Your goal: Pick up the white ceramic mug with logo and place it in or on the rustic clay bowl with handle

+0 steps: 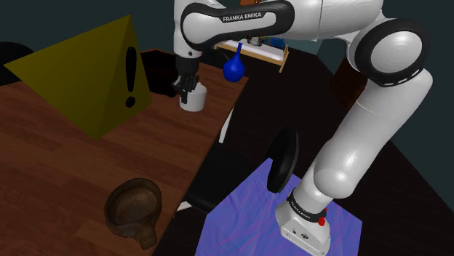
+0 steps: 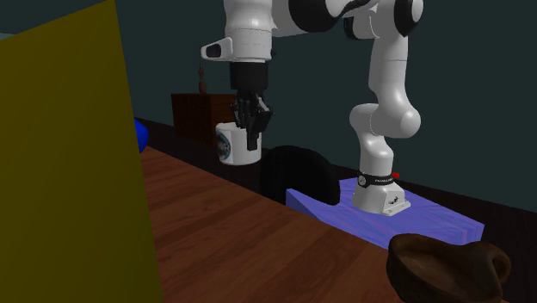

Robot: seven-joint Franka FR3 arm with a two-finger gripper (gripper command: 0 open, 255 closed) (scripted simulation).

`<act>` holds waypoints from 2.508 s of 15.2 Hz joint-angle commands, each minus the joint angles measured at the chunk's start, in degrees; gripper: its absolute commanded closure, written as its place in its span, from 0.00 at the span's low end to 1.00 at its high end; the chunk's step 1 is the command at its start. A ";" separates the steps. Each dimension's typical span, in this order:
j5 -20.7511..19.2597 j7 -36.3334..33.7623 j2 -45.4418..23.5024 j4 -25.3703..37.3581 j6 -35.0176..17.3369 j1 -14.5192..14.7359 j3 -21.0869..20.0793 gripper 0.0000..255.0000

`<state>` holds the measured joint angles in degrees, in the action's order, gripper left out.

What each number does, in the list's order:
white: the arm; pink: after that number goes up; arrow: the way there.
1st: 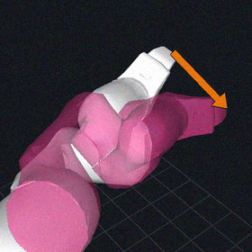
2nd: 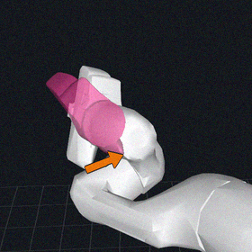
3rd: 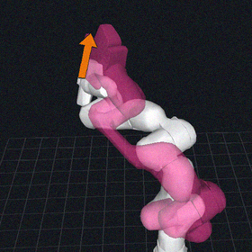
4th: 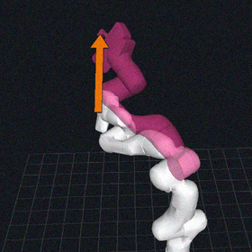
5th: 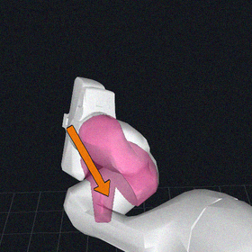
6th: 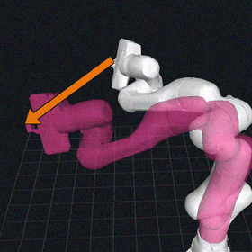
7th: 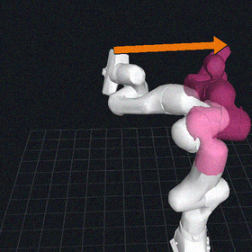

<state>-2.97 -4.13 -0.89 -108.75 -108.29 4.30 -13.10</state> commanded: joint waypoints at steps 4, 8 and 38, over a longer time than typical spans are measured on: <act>0.31 -0.98 1.00 1.79 2.82 0.61 -0.60 1.00; 1.11 -5.75 3.28 -0.54 2.89 3.07 -3.15 1.00; -0.93 -40.54 -3.77 4.00 2.41 19.52 -20.86 1.00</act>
<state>-3.73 -44.40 -4.39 -104.28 -105.18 23.70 -33.90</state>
